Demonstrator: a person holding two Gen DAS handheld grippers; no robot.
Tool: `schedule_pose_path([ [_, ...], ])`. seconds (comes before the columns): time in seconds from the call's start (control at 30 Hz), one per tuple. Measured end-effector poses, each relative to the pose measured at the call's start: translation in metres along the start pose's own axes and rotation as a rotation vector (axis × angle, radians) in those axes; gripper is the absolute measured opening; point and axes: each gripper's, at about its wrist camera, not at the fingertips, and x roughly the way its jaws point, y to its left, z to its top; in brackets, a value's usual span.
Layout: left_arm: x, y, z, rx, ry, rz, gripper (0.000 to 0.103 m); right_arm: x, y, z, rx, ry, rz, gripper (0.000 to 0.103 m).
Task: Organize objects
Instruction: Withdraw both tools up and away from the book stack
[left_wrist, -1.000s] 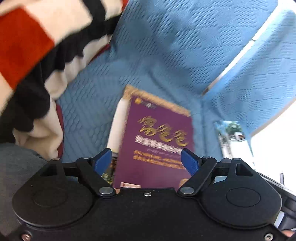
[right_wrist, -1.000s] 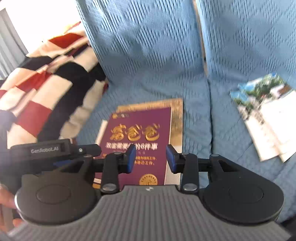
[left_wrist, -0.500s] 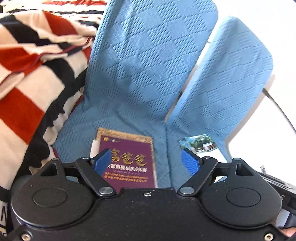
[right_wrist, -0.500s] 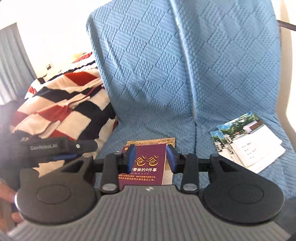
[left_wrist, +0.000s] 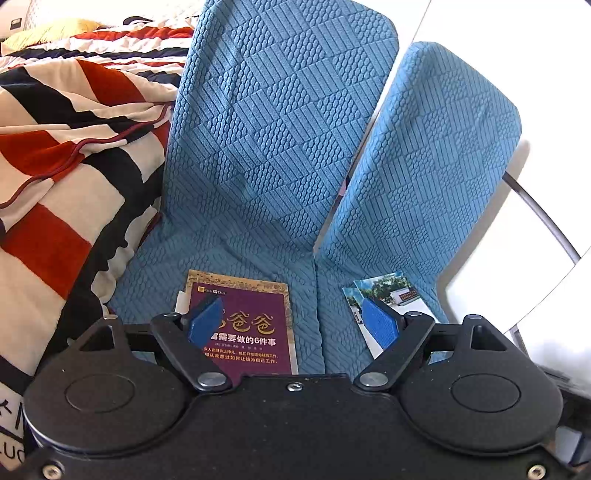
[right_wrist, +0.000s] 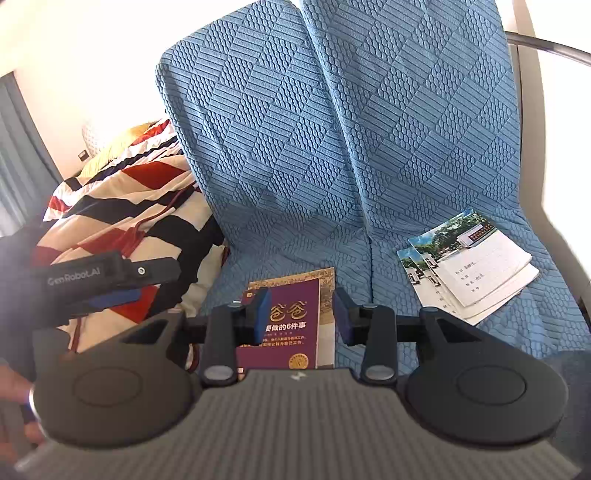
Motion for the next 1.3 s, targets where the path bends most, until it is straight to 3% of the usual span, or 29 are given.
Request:
schedule_pose_path([
  [0.13, 0.007, 0.000, -0.012, -0.014, 0.059, -0.030, 0.082, -0.004, -0.007, -0.003, 0.001, -0.009, -0.030, 0.041],
  [0.37, 0.010, -0.004, -0.017, -0.001, 0.066, -0.022, 0.082, -0.001, -0.021, -0.012, 0.074, 0.018, -0.044, 0.041],
  [0.6, 0.017, -0.017, -0.016, 0.020, 0.109, -0.036, 0.082, -0.005, -0.025, -0.012, 0.055, 0.013, -0.064, 0.042],
  [0.87, 0.019, -0.044, -0.016, 0.081, 0.114, -0.071, 0.082, -0.013, -0.032, -0.002, 0.038, 0.001, -0.061, 0.042],
  [1.3, 0.033, -0.086, -0.028, 0.089, 0.149, -0.149, 0.083, -0.028, -0.069, -0.003, 0.078, -0.009, -0.115, 0.042],
])
